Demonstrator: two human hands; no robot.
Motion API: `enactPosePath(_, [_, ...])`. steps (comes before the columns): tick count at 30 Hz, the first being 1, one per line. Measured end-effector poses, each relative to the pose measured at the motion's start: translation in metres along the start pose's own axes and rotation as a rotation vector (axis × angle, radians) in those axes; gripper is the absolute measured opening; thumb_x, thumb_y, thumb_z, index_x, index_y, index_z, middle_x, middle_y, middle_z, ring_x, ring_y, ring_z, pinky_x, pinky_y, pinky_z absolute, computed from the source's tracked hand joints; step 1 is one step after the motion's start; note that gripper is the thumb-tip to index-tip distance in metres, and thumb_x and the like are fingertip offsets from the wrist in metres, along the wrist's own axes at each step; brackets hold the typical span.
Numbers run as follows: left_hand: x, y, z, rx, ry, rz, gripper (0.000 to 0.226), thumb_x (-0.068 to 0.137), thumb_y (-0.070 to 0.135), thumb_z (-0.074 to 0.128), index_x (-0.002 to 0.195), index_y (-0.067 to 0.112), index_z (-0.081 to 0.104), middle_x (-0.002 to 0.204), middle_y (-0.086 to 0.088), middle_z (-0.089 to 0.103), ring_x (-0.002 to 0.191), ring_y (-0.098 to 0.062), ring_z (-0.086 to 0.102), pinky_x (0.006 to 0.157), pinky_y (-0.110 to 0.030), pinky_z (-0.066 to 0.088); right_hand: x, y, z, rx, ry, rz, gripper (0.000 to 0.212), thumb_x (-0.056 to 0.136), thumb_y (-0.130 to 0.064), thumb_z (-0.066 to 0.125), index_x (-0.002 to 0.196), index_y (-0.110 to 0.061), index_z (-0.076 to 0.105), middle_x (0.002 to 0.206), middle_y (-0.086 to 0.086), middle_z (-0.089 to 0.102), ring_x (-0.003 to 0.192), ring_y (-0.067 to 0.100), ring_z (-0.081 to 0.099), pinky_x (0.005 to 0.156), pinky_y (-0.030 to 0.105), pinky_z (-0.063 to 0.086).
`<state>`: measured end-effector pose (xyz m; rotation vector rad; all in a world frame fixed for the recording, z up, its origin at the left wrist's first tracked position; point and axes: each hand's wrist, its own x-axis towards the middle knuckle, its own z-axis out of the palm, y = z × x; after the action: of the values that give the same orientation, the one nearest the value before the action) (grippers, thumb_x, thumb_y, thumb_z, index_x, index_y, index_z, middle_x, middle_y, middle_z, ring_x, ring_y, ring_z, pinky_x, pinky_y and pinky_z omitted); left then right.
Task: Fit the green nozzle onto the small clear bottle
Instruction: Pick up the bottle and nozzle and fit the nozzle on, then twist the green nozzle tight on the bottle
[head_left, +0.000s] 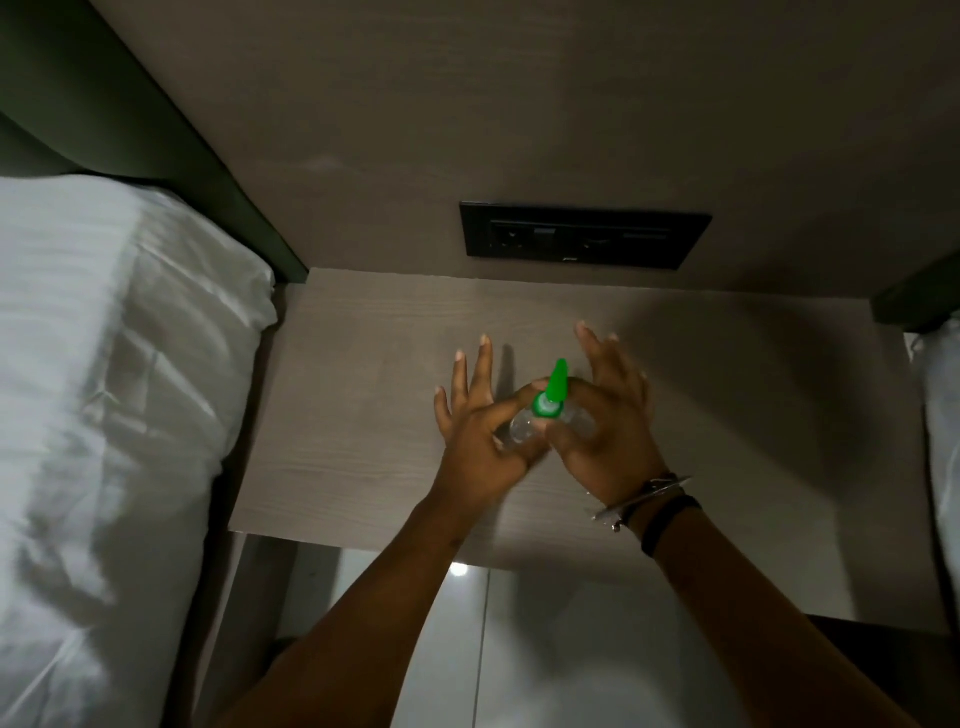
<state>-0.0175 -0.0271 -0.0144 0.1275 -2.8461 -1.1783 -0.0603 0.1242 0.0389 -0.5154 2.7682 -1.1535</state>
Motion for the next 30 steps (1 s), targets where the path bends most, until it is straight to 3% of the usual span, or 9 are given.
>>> enactPosePath(3, [0.000, -0.001, 0.002, 0.002, 0.008, -0.016, 0.054, 0.073, 0.068, 0.054, 0.124, 0.052, 0.049, 0.162, 0.005, -0.006, 0.146, -0.016, -0.020, 0.113, -0.054, -0.011, 0.006, -0.003, 0.001, -0.061, 0.068, 0.066, 0.049, 0.055, -0.052, 0.079, 0.090, -0.027, 0.056, 0.151, 0.004, 0.030, 0.141, 0.026, 0.014, 0.111, 0.059, 0.014])
enactPosePath(6, [-0.001, -0.002, 0.004, -0.013, 0.024, -0.020, 0.047, 0.076, 0.062, 0.053, 0.122, 0.059, 0.044, 0.162, 0.005, -0.005, 0.146, -0.017, -0.020, 0.113, -0.057, -0.010, 0.001, -0.001, 0.004, 0.066, -0.064, 0.098, 0.078, 0.052, -0.064, 0.074, 0.117, -0.032, 0.045, 0.156, 0.003, 0.014, 0.142, 0.026, 0.010, 0.112, 0.057, 0.017])
enactPosePath(11, [0.000, -0.002, 0.002, -0.027, -0.007, -0.007, 0.054, 0.072, 0.067, 0.058, 0.124, 0.059, 0.043, 0.161, 0.010, -0.008, 0.145, -0.014, -0.020, 0.110, -0.050, -0.014, 0.001, 0.004, 0.000, 0.140, 0.039, 0.030, 0.032, 0.067, -0.030, 0.081, 0.094, -0.027, 0.064, 0.150, 0.006, 0.032, 0.140, 0.029, 0.021, 0.108, 0.061, 0.022])
enactPosePath(13, [0.000, -0.002, 0.003, -0.032, -0.001, -0.016, 0.051, 0.073, 0.067, 0.055, 0.122, 0.055, 0.048, 0.161, 0.008, -0.006, 0.145, -0.014, -0.020, 0.111, -0.051, -0.013, 0.005, 0.000, 0.001, 0.064, 0.062, 0.038, 0.050, 0.055, -0.041, 0.085, 0.093, -0.028, 0.055, 0.148, 0.006, 0.033, 0.138, 0.027, 0.023, 0.109, 0.057, 0.024])
enactPosePath(16, [0.000, -0.003, 0.003, -0.034, 0.025, -0.002, 0.049, 0.075, 0.063, 0.055, 0.123, 0.057, 0.046, 0.161, 0.006, -0.004, 0.146, -0.016, -0.019, 0.111, -0.052, -0.013, 0.003, 0.000, 0.003, 0.150, -0.091, 0.083, 0.084, 0.056, -0.050, 0.082, 0.127, -0.030, 0.042, 0.155, 0.007, 0.015, 0.141, 0.027, 0.012, 0.112, 0.053, 0.019])
enactPosePath(18, [0.002, -0.004, 0.002, -0.027, 0.012, 0.000, 0.057, 0.072, 0.071, 0.055, 0.126, 0.056, 0.044, 0.161, 0.006, -0.005, 0.146, -0.016, -0.019, 0.111, -0.049, -0.014, 0.003, 0.003, 0.002, 0.187, -0.088, 0.053, 0.065, 0.069, -0.039, 0.078, 0.126, -0.033, 0.048, 0.156, 0.007, 0.017, 0.143, 0.028, 0.010, 0.114, 0.058, 0.015])
enactPosePath(21, [0.002, -0.003, 0.002, -0.045, -0.018, -0.003, 0.059, 0.069, 0.079, 0.050, 0.122, 0.052, 0.051, 0.162, 0.008, -0.006, 0.145, -0.013, -0.020, 0.111, -0.048, -0.015, 0.007, 0.002, 0.002, 0.117, 0.036, 0.030, 0.033, 0.064, -0.031, 0.083, 0.092, -0.029, 0.064, 0.149, 0.005, 0.034, 0.141, 0.028, 0.019, 0.109, 0.061, 0.020])
enactPosePath(25, [-0.001, -0.004, 0.003, -0.070, 0.016, -0.002, 0.044, 0.075, 0.061, 0.054, 0.118, 0.052, 0.053, 0.161, 0.006, -0.003, 0.146, -0.015, -0.018, 0.113, -0.053, -0.012, 0.004, 0.002, 0.008, 0.037, -0.023, 0.086, 0.074, 0.051, -0.058, 0.079, 0.113, -0.031, 0.049, 0.155, 0.009, 0.018, 0.142, 0.027, 0.012, 0.113, 0.051, 0.013])
enactPosePath(30, [0.001, -0.002, 0.001, -0.073, -0.010, 0.013, 0.054, 0.070, 0.075, 0.053, 0.116, 0.048, 0.058, 0.161, 0.012, -0.006, 0.144, -0.008, -0.021, 0.110, -0.045, -0.016, -0.003, 0.012, 0.005, 0.117, -0.003, 0.005, 0.039, 0.073, -0.027, 0.073, 0.109, -0.036, 0.060, 0.154, 0.002, 0.024, 0.143, 0.026, 0.008, 0.109, 0.064, 0.015])
